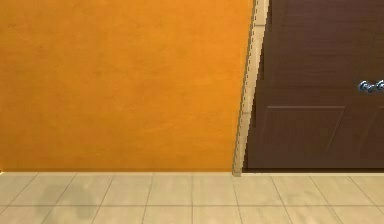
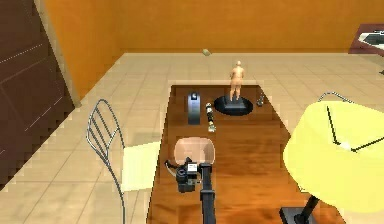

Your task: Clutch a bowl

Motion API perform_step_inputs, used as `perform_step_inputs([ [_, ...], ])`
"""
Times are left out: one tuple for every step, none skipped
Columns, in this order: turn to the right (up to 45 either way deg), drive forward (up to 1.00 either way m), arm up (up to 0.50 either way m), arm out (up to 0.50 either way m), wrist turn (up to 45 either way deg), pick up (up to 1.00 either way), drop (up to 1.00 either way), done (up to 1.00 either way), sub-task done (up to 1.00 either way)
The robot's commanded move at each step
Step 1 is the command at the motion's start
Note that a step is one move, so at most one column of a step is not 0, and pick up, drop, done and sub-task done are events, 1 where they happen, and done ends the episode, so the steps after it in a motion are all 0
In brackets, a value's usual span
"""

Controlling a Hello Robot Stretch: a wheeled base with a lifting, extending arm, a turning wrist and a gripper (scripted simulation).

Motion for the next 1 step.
perform_step_inputs([
  [0.0,0.00,0.00,0.00,0.0,1.00,0.00,0.00,0.00],
])
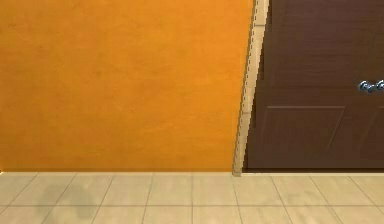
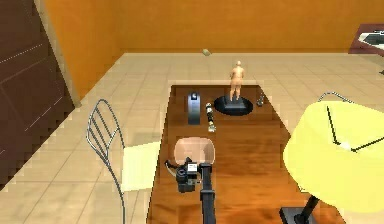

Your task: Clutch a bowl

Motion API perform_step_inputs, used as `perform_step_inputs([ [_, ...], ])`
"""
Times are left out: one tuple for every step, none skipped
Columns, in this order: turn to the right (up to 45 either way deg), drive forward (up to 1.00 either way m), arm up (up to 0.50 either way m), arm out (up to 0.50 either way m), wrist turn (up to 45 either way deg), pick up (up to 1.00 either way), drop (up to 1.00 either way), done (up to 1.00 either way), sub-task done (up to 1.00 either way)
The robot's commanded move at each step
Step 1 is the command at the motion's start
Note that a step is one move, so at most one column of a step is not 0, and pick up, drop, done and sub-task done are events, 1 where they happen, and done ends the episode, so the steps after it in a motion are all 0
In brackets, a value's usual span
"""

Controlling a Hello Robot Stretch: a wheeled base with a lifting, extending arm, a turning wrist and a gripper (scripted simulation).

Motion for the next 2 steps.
perform_step_inputs([
  [0.0,0.00,0.10,0.00,0.0,0.00,0.00,0.00,0.00],
  [0.0,0.00,0.00,0.00,0.0,0.00,0.00,1.00,0.00],
])
